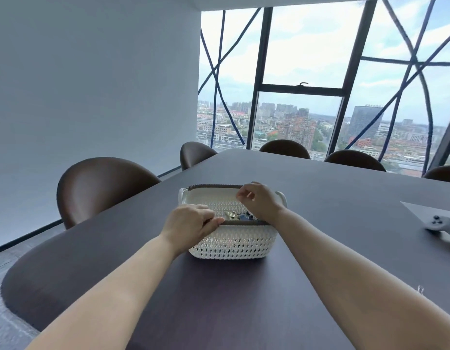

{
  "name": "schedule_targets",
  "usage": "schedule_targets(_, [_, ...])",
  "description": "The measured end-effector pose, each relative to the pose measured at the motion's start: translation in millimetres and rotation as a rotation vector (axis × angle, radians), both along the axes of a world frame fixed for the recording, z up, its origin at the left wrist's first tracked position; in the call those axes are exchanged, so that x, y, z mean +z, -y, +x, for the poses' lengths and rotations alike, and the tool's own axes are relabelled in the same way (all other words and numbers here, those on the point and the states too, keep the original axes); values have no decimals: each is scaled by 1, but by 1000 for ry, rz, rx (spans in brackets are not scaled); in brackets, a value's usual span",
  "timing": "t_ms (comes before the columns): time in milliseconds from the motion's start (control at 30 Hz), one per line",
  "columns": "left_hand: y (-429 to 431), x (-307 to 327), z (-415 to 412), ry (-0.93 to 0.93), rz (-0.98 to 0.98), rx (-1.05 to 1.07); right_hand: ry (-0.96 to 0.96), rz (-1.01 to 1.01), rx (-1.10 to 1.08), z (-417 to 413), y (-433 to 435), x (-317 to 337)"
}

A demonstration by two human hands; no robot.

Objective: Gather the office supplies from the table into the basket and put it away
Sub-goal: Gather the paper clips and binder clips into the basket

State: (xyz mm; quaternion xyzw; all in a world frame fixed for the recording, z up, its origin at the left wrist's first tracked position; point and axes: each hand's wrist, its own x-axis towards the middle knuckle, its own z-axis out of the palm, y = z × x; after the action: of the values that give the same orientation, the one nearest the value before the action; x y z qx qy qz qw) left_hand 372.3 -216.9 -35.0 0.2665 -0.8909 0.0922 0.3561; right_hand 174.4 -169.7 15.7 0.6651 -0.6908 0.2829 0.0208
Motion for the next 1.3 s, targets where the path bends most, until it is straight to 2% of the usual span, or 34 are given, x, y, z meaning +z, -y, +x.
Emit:
schedule_targets(167, [-2, 2, -3, 19, 22, 34, 5, -142, -147, -3, 1, -6])
schedule_targets(267, [-2, 3, -3, 54, 11, 45, -36, -153, -176, 0, -6, -5])
schedule_targets(367, [-3, 6, -1, 87, 49, 54, -74, -73, -144, 3, -16, -6])
schedule_targets(433, [-3, 9, -1, 142, 91, 57, -27, -59, -72, 0, -27, -9])
schedule_targets(500, [-7, 16, 0, 234, 184, 76, -10, -89, -33, -9, -45, -13])
schedule_targets(567, [-13, 22, -1, 243, 252, 106, -46, -149, -60, -28, -72, -17])
schedule_targets(633, [-27, 26, -14, 117, 54, 126, -85, -176, -133, -56, -104, -24])
schedule_targets(700, [-50, 27, -41, 55, -133, 63, -100, -118, -221, -91, -139, -38])
schedule_targets(800, [-89, 15, -105, 81, -188, -165, -68, 44, -404, -148, -196, -64])
schedule_targets(900, [-122, -12, -172, 316, 29, -285, -45, 208, -614, -195, -254, -83])
schedule_targets(967, [-134, -32, -208, 583, 223, -229, -43, 344, -724, -217, -286, -92])
schedule_targets(1033, [-143, -48, -238, 733, 324, -160, -28, 464, -773, -233, -311, -100])
schedule_targets(1167, [-149, -63, -274, 746, 544, -71, 86, 594, -767, -247, -332, -112])
schedule_targets(1300, [-157, -65, -293, 732, 552, -122, 19, 636, -693, -245, -315, -119])
